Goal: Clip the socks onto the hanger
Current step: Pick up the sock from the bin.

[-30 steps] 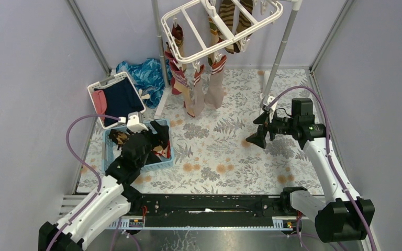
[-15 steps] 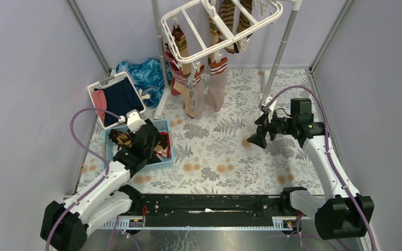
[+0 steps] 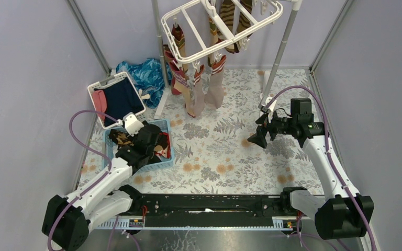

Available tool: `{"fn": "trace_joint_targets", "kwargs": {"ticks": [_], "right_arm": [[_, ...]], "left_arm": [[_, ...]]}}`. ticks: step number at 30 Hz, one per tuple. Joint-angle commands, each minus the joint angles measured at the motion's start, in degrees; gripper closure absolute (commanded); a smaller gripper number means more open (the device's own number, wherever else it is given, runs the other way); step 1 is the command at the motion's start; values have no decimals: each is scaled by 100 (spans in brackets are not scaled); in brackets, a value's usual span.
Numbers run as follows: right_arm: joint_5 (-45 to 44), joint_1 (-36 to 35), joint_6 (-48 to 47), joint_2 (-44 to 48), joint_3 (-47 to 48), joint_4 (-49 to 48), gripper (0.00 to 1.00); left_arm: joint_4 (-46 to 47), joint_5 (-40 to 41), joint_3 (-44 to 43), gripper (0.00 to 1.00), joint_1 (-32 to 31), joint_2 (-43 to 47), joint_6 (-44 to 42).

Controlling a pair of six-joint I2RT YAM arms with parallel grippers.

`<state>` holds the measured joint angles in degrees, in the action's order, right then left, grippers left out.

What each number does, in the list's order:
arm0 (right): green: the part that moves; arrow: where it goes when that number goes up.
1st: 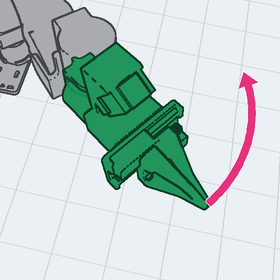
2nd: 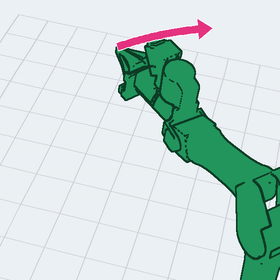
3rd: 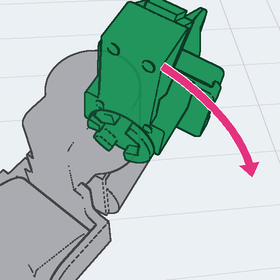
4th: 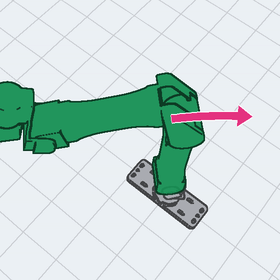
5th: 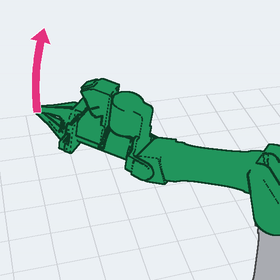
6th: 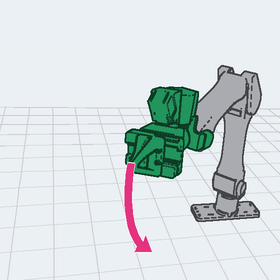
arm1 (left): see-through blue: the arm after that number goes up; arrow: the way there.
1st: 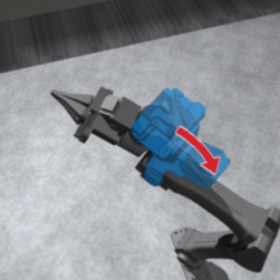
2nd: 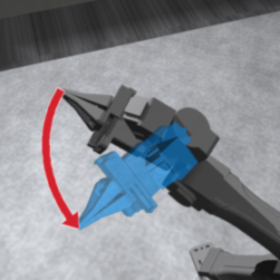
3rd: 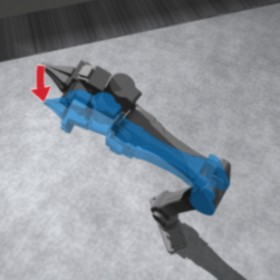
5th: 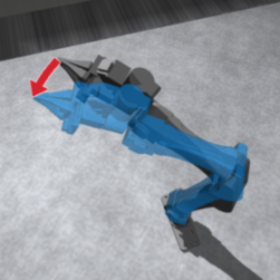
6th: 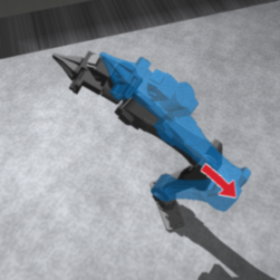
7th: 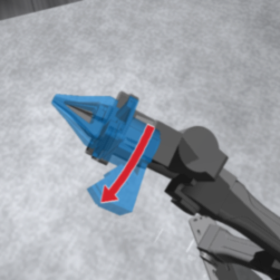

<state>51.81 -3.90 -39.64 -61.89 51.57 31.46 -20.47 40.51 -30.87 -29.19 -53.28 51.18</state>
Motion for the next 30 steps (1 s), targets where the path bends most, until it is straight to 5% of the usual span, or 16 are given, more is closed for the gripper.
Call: {"fn": "trace_joint_targets", "kwargs": {"ticks": [1, 13, 16, 20, 30], "right_arm": [[-55, 44, -142, -21, 212, 94, 0], [-179, 39, -309, -42, 239, 214, 0], [-268, 40, -363, -72, 256, 244, 0], [-375, 39, -410, -118, 294, 301, 0], [-629, 44, -553, -233, 472, 546, 0]], "left_arm": [[-87, 308, -8, 45, 29, 63, 170], [-96, 260, 4, 42, 26, 146, 50], [-94, 194, 95, 33, 26, 335, 54], [-42, 55, 255, 3, 27, 707, -18], [632, -931, 512, 1, 28, 1524, -1140]]}}
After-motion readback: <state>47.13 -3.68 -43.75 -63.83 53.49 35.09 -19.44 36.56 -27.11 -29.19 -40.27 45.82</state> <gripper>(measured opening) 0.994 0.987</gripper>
